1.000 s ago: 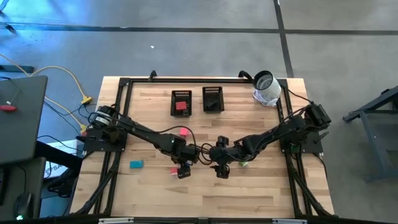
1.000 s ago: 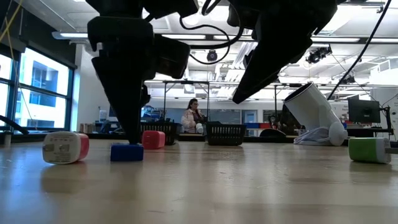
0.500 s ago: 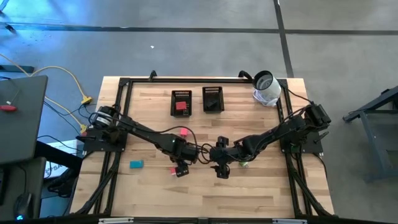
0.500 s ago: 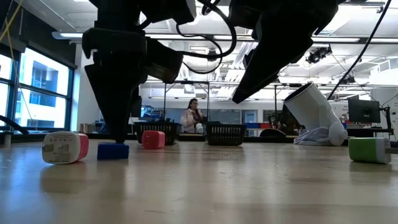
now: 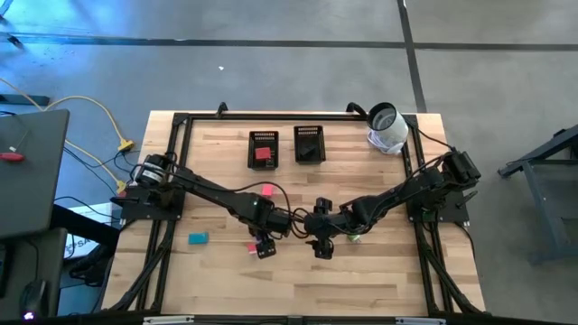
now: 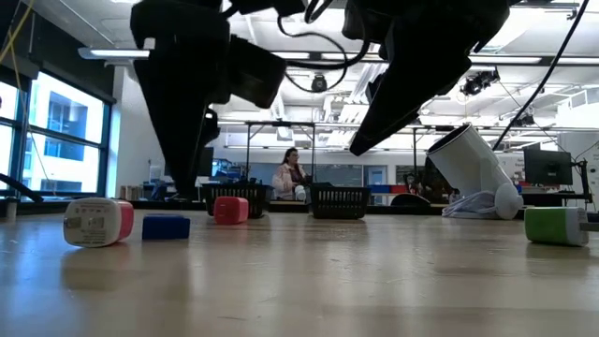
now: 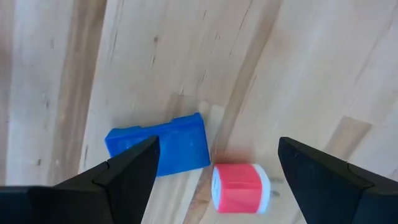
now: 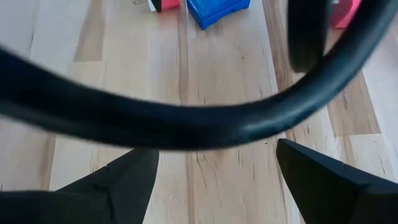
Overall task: Pick & Place Office items
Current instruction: Put the blue digital clock into the right black bin
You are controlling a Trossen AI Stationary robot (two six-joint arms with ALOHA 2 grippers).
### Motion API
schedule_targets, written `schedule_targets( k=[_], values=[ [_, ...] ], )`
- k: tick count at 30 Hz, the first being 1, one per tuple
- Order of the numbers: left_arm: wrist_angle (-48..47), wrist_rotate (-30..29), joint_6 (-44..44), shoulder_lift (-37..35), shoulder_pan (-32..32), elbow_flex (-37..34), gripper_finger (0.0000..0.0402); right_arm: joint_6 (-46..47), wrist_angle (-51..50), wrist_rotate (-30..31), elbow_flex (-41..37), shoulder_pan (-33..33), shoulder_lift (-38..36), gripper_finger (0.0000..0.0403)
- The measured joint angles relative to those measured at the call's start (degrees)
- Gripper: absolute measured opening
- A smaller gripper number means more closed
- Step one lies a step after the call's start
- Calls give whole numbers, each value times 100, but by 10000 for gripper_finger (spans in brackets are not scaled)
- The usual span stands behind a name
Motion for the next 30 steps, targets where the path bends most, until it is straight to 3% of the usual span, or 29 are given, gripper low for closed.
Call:
schedule_targets(
  k=[8,30],
  values=[
    [-721,-414,-176,-10,-37,94,320,0,0,2,2,0,0,313],
    [-724,-847,-355,-2,6,64,320,-2,-2,0,2,0,0,313]
  ],
)
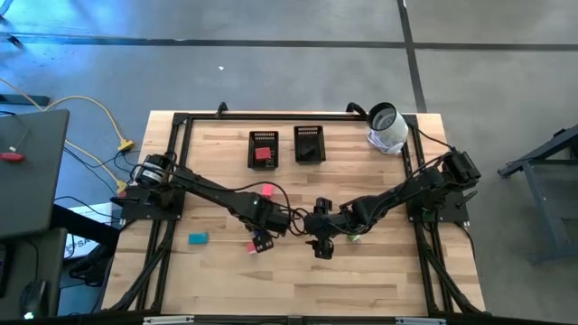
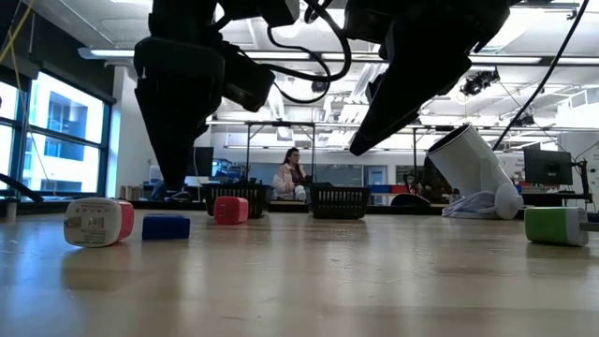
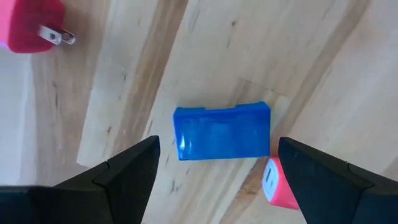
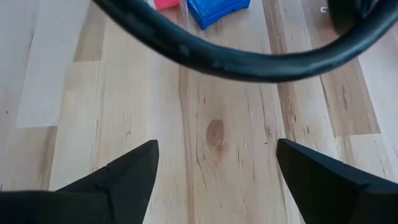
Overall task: Pick & Place Office items
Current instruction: Put the blue digital clock into the right black bin
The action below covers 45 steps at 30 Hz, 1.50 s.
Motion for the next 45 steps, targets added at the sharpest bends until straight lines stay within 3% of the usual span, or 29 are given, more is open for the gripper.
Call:
schedule_targets(
  k=[21,27,45],
  values=[
    [304,326,-163,0,1,-281,320,0,-7,-26,-2,4,0,313],
    [665,689,-183,-15,1,-591,320,0,-24,-26,-1,7,0,313],
    [714,566,28,57,-26,-593,320,0,-22,-26,-2,6,0,313]
  ],
)
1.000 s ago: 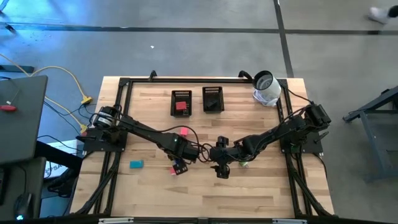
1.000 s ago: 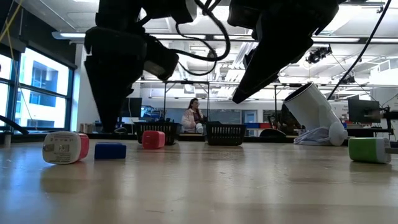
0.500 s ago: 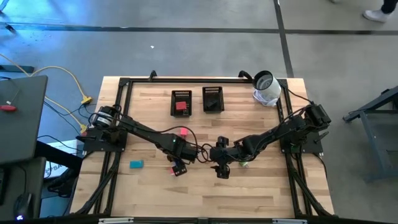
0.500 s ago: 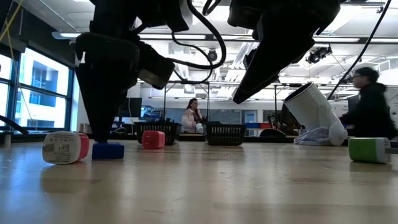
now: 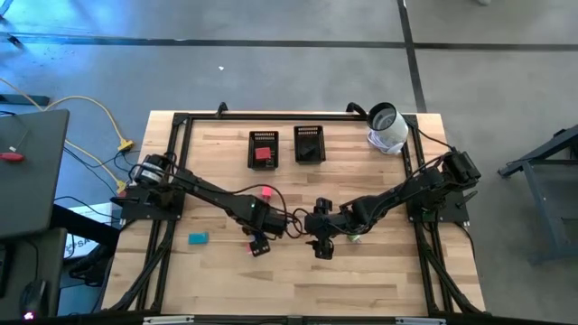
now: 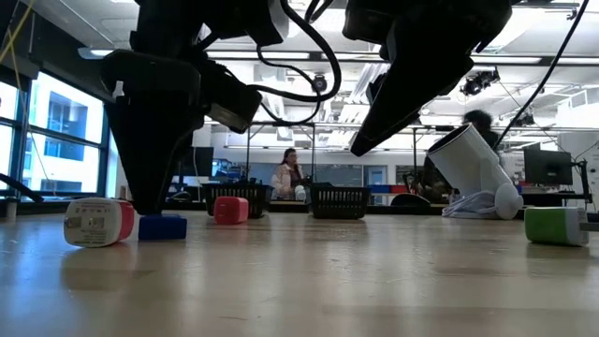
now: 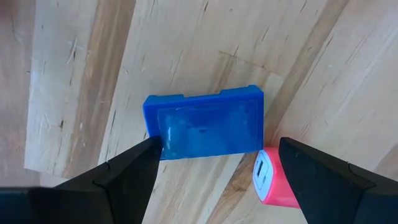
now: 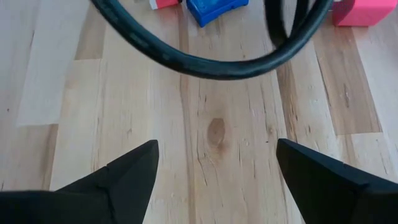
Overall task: Pick & Place Office items
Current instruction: Put the blue digital clock into the right black bin
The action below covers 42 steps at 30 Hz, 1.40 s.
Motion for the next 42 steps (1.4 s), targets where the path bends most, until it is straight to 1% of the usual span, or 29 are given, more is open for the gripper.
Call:
schedule_targets(
  k=[9,20,26,37,42],
  values=[
    [5,121,-12,-61,63,-11,320,0,1,2,0,1,0,313],
    [-5,95,23,-63,95,-11,320,0,9,2,2,1,0,313],
    [-19,232,23,-63,99,-11,320,-20,13,4,2,1,0,313],
    [17,94,-1,-66,97,-11,320,-41,17,4,0,1,0,313],
    [216,-361,-30,-66,101,-2,320,-46,17,4,1,1,0,313]
  ],
)
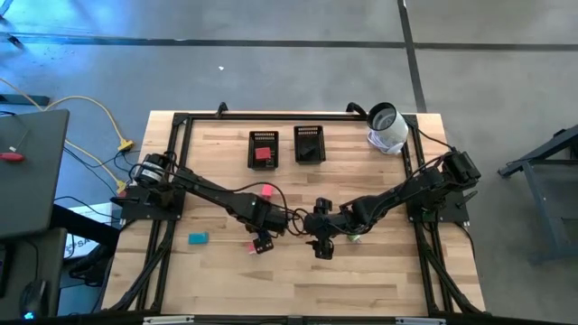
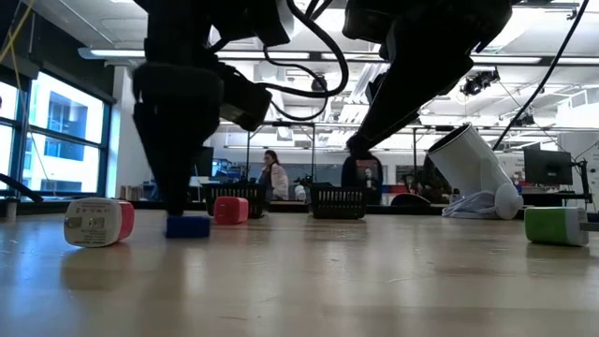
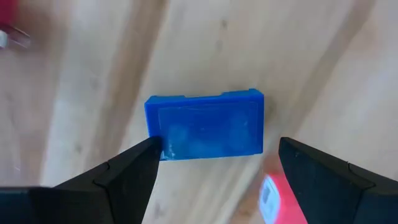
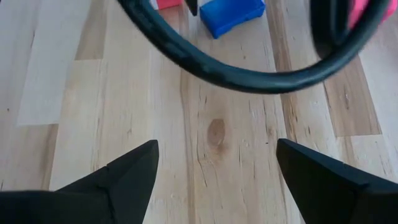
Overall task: Pick & Place Office items
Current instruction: Put the blue digital clock into the right black bin
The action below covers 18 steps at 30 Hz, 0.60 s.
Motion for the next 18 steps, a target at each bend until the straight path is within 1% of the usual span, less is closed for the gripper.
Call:
schedule_targets(
  k=[5,11,15,18],
  values=[
    [20,-105,-156,0,48,0,320,-5,-2,1,2,21,0,313],
    [-27,-158,-98,2,-152,-3,320,-59,-13,1,-1,33,0,313],
    [-339,-142,-76,9,-291,117,320,-61,-13,1,0,33,0,313],
    [-538,-358,-72,9,-373,236,320,-59,-11,1,0,33,0,313]
  ],
)
